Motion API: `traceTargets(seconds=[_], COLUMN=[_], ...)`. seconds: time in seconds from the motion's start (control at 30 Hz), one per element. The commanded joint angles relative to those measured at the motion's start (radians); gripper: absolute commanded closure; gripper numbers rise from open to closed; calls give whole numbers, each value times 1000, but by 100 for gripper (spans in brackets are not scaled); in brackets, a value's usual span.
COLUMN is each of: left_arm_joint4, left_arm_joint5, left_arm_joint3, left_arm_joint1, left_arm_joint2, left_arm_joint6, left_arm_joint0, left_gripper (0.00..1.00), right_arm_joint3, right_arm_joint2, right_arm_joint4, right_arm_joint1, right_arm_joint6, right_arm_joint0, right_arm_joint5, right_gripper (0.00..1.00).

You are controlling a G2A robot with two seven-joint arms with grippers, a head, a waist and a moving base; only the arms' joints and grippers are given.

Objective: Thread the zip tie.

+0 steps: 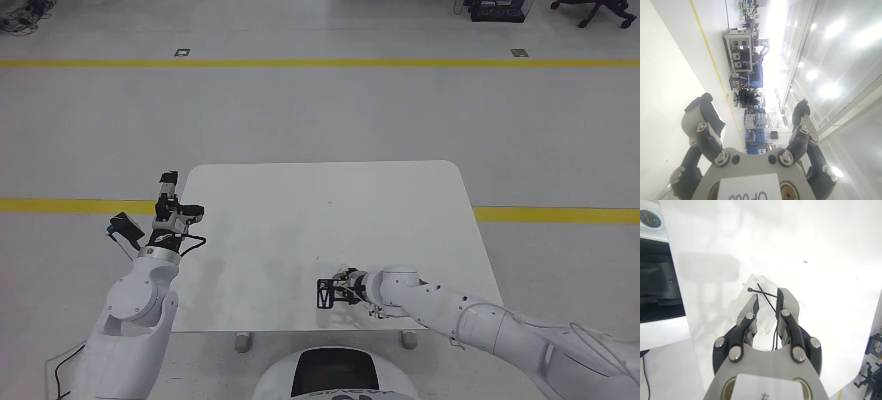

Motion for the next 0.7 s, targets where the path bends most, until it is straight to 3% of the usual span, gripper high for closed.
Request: traceTargets(seconds=[0.0,0.17,0.37,0.67], left_arm_joint4=[0,0,0,0], left_arm_joint5=[0,0,0,0], left_arm_joint3=[0,0,0,0], left_arm_joint1=[0,0,0,0], left_arm_joint2=[0,0,0,0], left_arm_joint6=[0,0,0,0], left_arm_joint0=[0,0,0,0], left_gripper=[0,0,0,0], right_arm_joint3=[4,15,28,34], right_arm_joint2=[0,0,0,0], right_arm_joint4=[-6,-21,-35,-45], right_arm_joint1=[-3,-11,-19,-23], right_arm_joint6=[-5,-18,-33,-38], right_arm_joint0=[-1,-3,-3,1], right_arm_joint5=[0,0,0,0], right_gripper=[79,80,100,100])
